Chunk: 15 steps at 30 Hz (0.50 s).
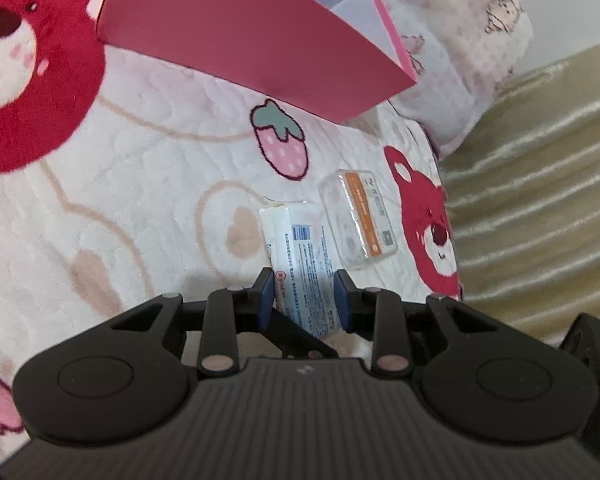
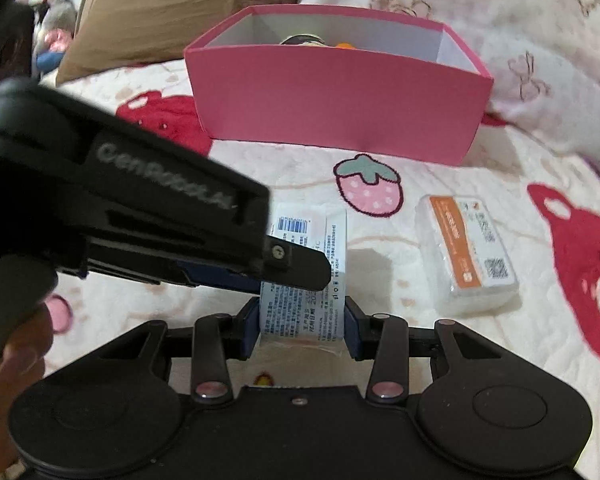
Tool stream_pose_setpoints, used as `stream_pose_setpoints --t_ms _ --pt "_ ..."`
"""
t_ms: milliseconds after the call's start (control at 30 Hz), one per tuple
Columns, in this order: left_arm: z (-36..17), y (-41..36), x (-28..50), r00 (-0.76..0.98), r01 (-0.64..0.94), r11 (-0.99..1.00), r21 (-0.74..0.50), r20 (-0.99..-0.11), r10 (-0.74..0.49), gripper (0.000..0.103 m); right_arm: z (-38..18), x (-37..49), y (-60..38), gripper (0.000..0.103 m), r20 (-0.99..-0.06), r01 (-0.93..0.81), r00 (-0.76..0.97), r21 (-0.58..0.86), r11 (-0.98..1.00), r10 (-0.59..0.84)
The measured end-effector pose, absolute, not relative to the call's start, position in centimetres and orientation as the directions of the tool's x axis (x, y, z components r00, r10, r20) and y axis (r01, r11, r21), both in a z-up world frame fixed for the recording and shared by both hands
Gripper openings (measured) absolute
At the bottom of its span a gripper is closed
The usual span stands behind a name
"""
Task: Organize objects
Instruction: 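Close the left gripper on the white medicine box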
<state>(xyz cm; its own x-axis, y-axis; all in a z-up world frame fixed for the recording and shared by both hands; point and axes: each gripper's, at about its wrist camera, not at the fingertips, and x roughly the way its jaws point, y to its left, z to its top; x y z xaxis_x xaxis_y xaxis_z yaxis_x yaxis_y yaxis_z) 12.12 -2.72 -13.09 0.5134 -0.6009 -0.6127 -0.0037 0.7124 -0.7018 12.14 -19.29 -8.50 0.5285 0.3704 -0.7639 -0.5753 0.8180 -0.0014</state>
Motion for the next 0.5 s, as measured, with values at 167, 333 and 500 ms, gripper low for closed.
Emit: stream_pose_setpoints --t_ms 167,333,500 --pt "-10.7 -2.0 11.8 0.504 0.034 0.728 -0.684 -0.618 -0.604 0.029 -6.8 10.9 -19.3 0.047 -0.741 -0.580 0.537 0.023 0.815 0.403" --pt "-7.9 -1.9 11.1 0.513 0.060 0.782 -0.621 -0.653 -0.558 0.029 -4.6 10.4 -18.6 0.047 -0.729 -0.593 0.535 0.036 0.805 0.427" --pt "-6.3 -1.3 10.5 0.522 0.056 0.782 -0.621 -0.650 -0.553 0.029 -2.8 9.7 -17.9 0.047 -0.729 -0.601 0.531 0.035 0.798 0.432"
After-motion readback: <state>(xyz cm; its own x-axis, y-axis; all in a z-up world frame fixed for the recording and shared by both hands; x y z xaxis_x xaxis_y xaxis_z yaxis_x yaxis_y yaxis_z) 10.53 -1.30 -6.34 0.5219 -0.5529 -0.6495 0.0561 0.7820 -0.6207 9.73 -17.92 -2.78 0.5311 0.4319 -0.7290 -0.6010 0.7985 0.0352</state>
